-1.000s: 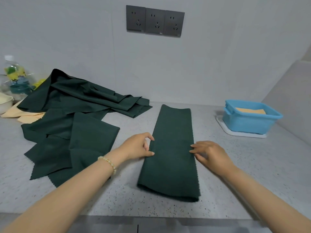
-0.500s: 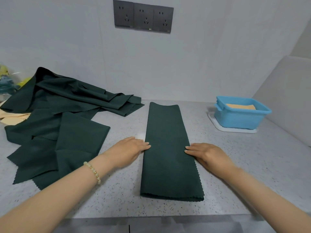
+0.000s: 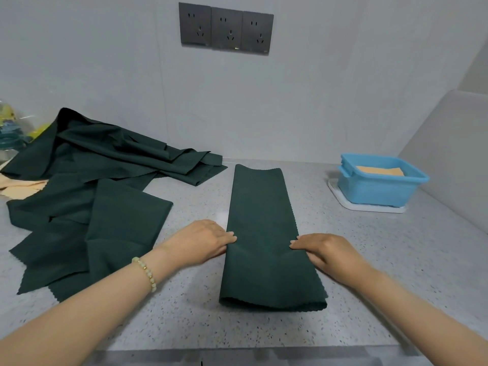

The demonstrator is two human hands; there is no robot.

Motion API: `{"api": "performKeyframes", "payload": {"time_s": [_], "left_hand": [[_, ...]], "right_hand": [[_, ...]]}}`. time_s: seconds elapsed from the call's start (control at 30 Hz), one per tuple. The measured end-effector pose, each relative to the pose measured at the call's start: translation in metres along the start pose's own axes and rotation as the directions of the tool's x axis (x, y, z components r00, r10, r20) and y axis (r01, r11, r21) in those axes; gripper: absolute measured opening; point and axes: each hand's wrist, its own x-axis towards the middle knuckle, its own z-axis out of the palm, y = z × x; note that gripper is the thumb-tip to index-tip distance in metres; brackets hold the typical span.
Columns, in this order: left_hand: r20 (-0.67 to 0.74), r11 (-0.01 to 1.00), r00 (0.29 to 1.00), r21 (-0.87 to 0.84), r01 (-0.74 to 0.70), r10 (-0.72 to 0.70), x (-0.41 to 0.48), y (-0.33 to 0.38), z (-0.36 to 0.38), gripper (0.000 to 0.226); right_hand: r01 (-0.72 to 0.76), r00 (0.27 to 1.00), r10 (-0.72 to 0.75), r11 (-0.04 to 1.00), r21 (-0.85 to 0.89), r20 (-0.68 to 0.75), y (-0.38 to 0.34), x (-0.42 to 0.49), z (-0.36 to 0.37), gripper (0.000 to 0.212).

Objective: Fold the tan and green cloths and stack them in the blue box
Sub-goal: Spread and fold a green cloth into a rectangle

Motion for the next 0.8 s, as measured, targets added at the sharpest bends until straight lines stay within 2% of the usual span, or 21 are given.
{"api": "performKeyframes", "payload": {"time_s": [0.07, 0.17, 0.23, 0.3, 0.33, 0.37, 0.43, 0.5, 0.63, 0.8], "left_hand": [[0.020, 0.984, 0.992, -0.118, 0.129, -0.128, -0.003, 0.002, -0.004, 0.025], [0.094, 0.857, 0.910, -0.310, 0.412, -0.404, 0.004, -0.001, -0.003, 0.029], [0.148, 0.672, 0.814, -0.493, 0.552, -0.561, 0.014, -0.002, -0.003, 0.033], [0.228, 0.417, 0.696, -0.660, 0.625, -0.681, 0.024, -0.002, -0.002, 0.042], [0.285, 0.313, 0.638, -0.686, 0.657, -0.715, 0.029, -0.003, -0.001, 0.043], [0.328, 0.255, 0.588, -0.672, 0.695, -0.739, 0.032, -0.003, 0.001, 0.042], [0.381, 0.234, 0.532, -0.602, 0.763, -0.756, 0.036, -0.004, 0.004, 0.044], [0.406, 0.245, 0.506, -0.543, 0.803, -0.761, 0.039, -0.004, 0.005, 0.046], [0.431, 0.245, 0.491, -0.509, 0.825, -0.757, 0.042, -0.003, 0.005, 0.046], [0.422, 0.229, 0.491, -0.534, 0.814, -0.762, 0.038, -0.002, 0.009, 0.044]], "right_hand": [[-0.118, 0.993, 0.115, 0.973, 0.199, 0.022, -0.001, 0.002, -0.002, 0.027], [-0.297, 0.948, 0.317, 0.830, 0.473, 0.038, 0.000, 0.016, -0.002, 0.026], [-0.390, 0.896, 0.439, 0.721, 0.573, 0.057, 0.002, 0.030, 0.002, 0.036], [-0.457, 0.844, 0.532, 0.643, 0.615, 0.071, 0.003, 0.043, 0.006, 0.041], [-0.496, 0.812, 0.579, 0.617, 0.611, 0.075, 0.005, 0.048, 0.010, 0.040], [-0.534, 0.780, 0.622, 0.600, 0.595, 0.073, 0.006, 0.052, 0.014, 0.039], [-0.591, 0.735, 0.675, 0.599, 0.540, 0.055, 0.006, 0.060, 0.019, 0.034], [-0.635, 0.705, 0.708, 0.604, 0.482, 0.042, 0.003, 0.065, 0.020, 0.028], [-0.672, 0.669, 0.743, 0.591, 0.446, 0.023, -0.004, 0.068, 0.018, 0.022], [-0.664, 0.663, 0.748, 0.593, 0.456, -0.008, -0.007, 0.067, 0.020, 0.017]]}}
